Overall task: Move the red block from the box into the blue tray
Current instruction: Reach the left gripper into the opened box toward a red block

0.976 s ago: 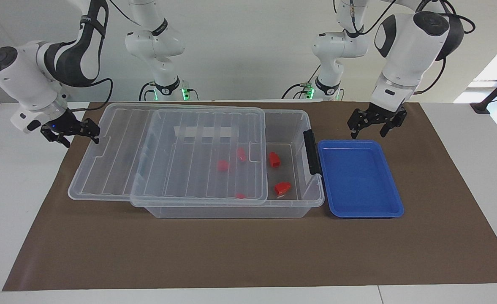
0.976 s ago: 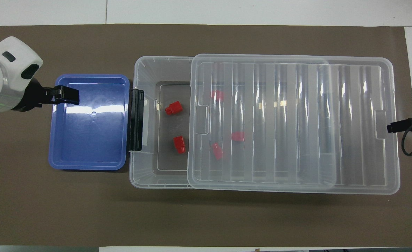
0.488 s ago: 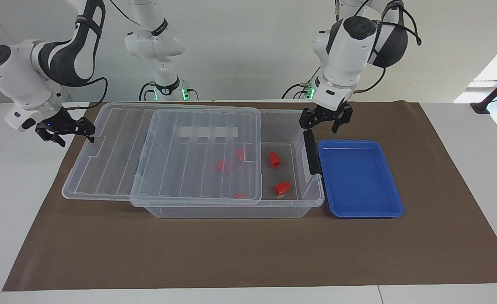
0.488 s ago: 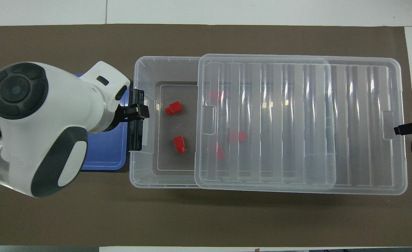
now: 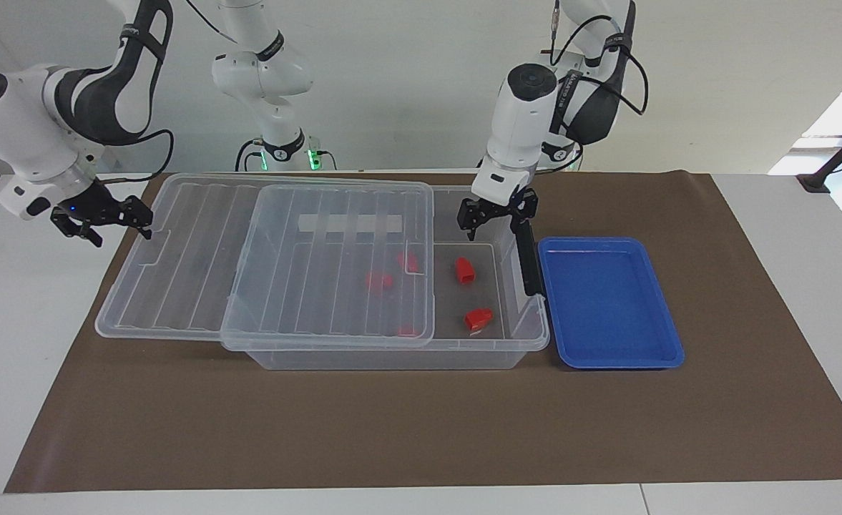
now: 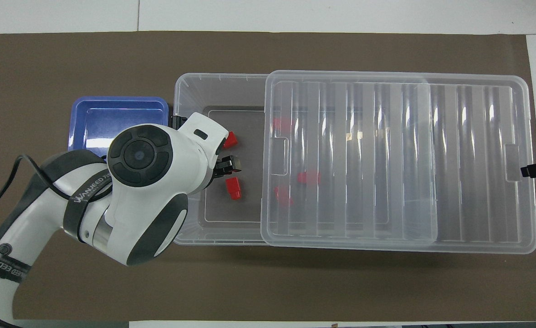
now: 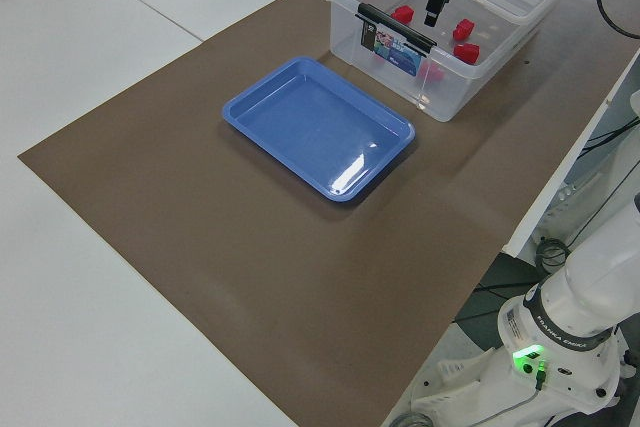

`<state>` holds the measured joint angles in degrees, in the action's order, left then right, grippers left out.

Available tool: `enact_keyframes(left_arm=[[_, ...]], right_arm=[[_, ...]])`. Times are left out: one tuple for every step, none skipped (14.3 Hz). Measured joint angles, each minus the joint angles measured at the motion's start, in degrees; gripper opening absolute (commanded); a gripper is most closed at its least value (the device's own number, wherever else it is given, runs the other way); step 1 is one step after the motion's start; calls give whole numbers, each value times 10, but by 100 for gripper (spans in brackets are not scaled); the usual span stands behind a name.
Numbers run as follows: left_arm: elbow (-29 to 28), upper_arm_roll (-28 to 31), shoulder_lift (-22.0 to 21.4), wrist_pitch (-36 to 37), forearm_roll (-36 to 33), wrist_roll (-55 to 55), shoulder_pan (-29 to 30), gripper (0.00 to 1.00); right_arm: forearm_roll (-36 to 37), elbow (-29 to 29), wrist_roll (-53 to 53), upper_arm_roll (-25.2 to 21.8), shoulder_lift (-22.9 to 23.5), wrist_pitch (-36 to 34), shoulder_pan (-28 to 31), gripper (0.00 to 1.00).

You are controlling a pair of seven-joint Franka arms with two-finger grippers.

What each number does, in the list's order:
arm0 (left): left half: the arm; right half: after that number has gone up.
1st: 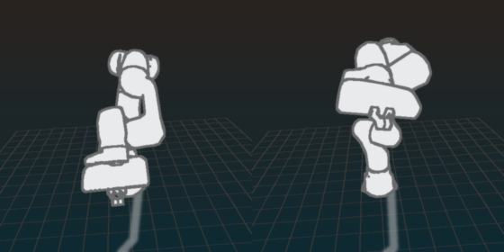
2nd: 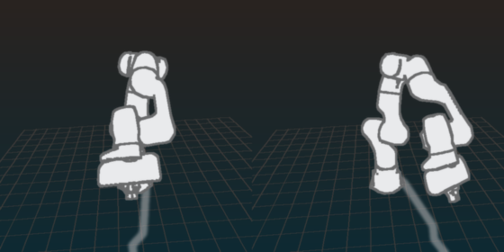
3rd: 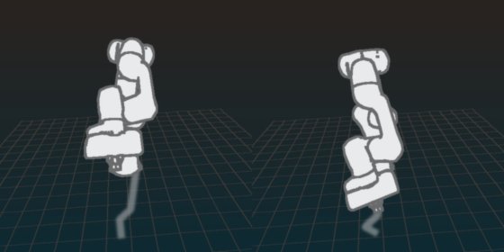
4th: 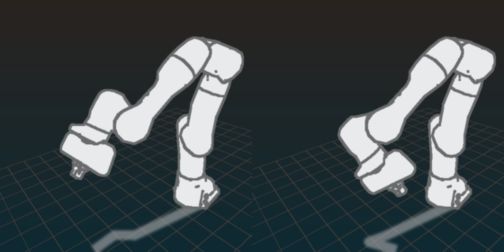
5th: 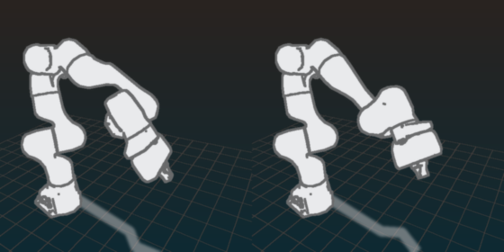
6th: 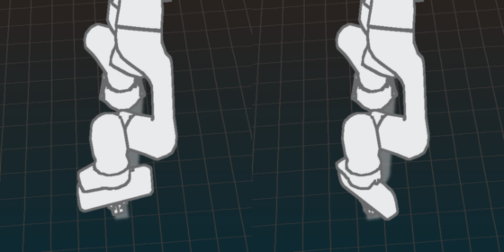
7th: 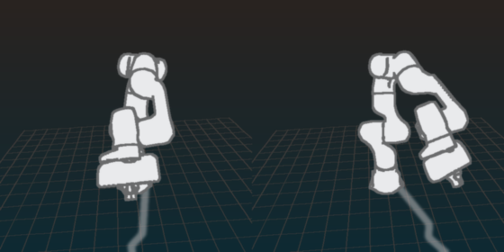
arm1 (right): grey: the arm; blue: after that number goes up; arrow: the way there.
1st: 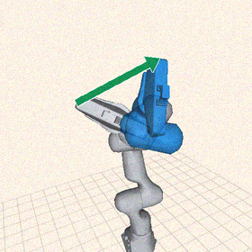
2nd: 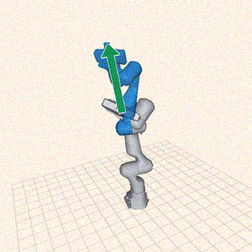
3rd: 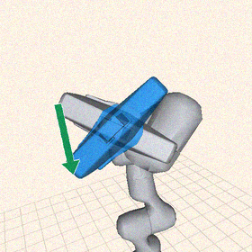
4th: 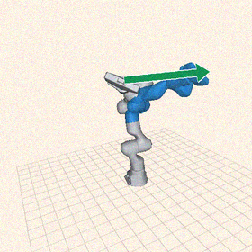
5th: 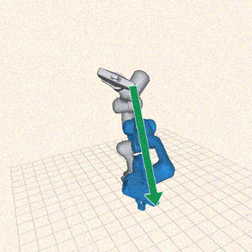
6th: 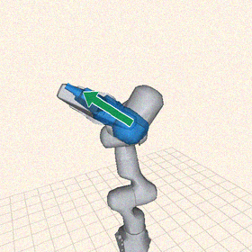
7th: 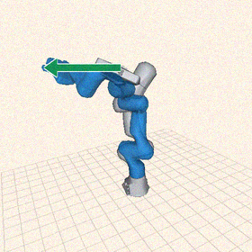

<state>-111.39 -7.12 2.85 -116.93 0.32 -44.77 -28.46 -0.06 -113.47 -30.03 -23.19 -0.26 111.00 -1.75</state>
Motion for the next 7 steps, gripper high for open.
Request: enact_keyframes(left_arm=[[-2,0,9,-11,0,-9,-6,99],[-5,0,18,-21,0,-13,-10,98],[-12,0,26,-36,0,-15,-12,98],[-22,1,31,-53,0,-15,-12,97],[-35,1,34,-73,0,-16,-12,96],[-49,2,38,-91,0,-16,-12,95],[-60,2,42,-103,0,-16,-12,95]], right_arm=[[0,0,0,-1,0,0,0,100],[1,1,0,-1,0,0,0,100],[1,1,0,-1,0,0,1,100],[1,1,0,-1,0,0,1,100],[1,1,0,-1,0,0,1,100],[1,3,0,-1,0,0,1,100],[2,7,0,-1,1,-1,1,100]])
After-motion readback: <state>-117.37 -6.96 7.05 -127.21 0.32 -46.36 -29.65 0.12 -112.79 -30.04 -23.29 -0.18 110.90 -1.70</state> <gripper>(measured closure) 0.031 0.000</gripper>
